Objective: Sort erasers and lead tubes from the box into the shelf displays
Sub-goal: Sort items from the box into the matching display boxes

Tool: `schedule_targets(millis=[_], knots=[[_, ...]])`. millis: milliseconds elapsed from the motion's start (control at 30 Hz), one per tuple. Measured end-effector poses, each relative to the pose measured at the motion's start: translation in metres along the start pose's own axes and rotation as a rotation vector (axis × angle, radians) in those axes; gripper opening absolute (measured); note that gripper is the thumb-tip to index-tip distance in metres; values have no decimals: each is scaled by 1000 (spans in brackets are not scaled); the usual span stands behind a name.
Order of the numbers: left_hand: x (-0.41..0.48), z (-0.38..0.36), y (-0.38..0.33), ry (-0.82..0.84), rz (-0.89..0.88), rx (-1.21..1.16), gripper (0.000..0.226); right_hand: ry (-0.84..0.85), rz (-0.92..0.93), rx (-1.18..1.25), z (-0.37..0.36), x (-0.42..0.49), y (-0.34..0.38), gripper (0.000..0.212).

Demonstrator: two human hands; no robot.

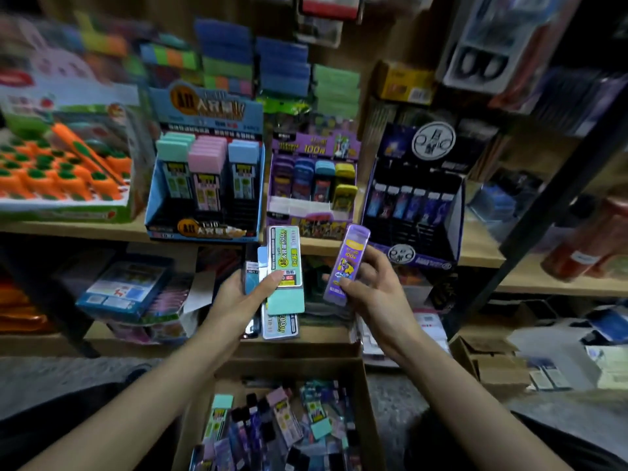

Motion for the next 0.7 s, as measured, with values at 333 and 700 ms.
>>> schedule_targets(millis=[333, 700], knots=[[34, 13, -52, -83, -49, -49, 35, -60, 9, -193, 0, 74, 54, 12], [36, 47, -58, -198, -88, -42, 39, -23, 372, -763, -54, 162, 82, 10]])
Point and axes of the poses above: each hand's wrist, its own x-axis towards the middle knuckle, its own z-axis out of the back of the hand, y = z × x, the point moved 4 cm from there along x, towards the middle knuckle, and after that the axes turned 9 degrees about y, right-handed, at the moved point
